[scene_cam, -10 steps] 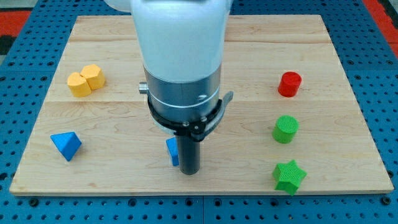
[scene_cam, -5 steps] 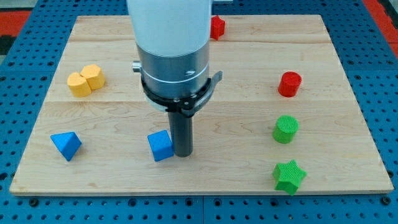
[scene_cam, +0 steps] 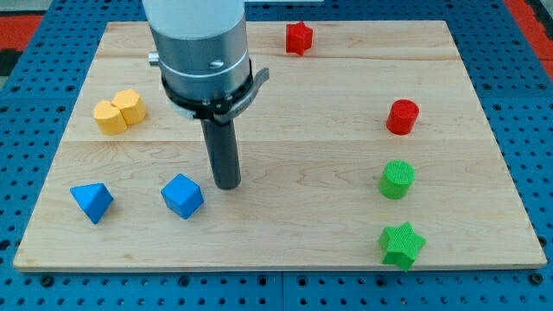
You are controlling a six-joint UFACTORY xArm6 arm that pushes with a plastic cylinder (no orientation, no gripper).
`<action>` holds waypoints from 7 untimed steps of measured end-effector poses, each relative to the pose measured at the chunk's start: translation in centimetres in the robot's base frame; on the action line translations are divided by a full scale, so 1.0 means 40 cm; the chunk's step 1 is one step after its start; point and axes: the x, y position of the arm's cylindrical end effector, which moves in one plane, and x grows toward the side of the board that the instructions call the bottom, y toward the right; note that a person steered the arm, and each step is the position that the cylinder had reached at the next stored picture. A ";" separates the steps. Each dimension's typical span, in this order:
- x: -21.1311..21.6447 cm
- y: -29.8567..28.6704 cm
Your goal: Move the blue cube towards blue triangle
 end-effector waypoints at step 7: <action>0.099 -0.107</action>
